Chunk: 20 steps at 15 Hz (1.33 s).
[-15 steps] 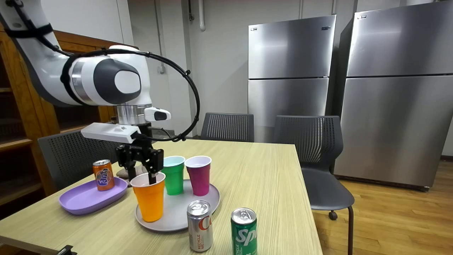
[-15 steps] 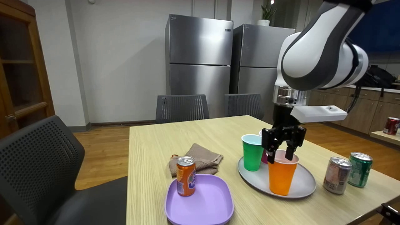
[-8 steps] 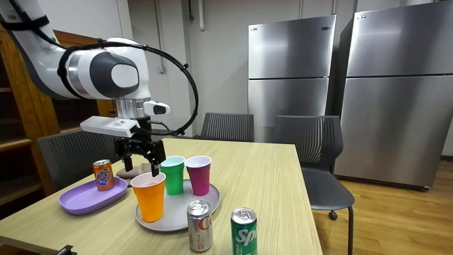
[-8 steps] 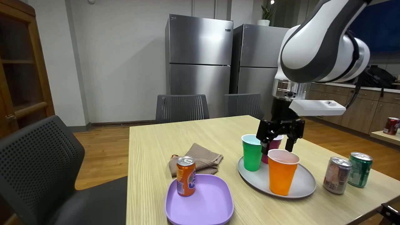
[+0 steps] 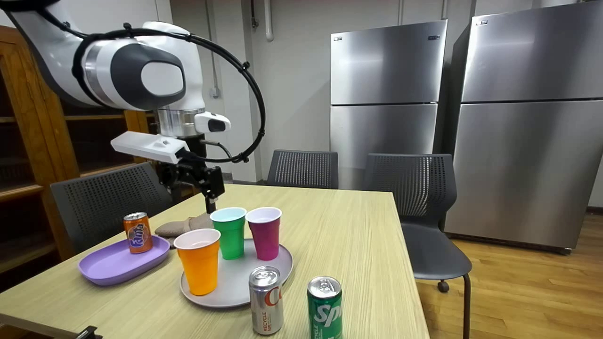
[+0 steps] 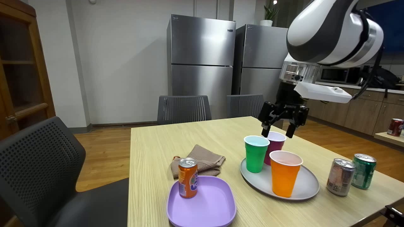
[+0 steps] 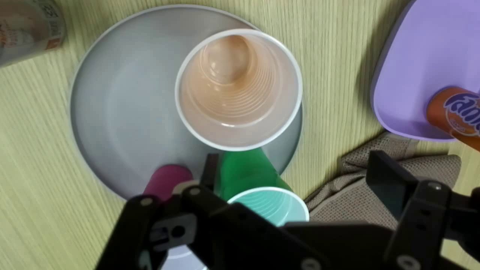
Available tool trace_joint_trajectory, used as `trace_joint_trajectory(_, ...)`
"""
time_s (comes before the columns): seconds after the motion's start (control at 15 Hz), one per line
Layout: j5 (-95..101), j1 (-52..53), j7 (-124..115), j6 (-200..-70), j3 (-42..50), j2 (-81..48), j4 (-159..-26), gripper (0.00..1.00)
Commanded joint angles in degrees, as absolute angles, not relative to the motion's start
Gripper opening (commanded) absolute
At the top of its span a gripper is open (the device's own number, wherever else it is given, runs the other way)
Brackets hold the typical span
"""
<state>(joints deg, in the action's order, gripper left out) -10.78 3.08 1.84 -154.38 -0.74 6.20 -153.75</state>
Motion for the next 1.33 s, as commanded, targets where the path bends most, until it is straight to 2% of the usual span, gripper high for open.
trace_joint_trajectory(0.0,-12.71,1.95,4.37,-150.54,1.7,11.41,-154.37,1.0)
trace_joint_trajectory(0.73,-9.09,-5.94,0.87,-141.98,8.96,14.09,-153.38,1.0)
trace_joint_trajectory(1.27,-0.37,-12.08,-5.17,-143.61,9.58,13.26,-155.38,1.0)
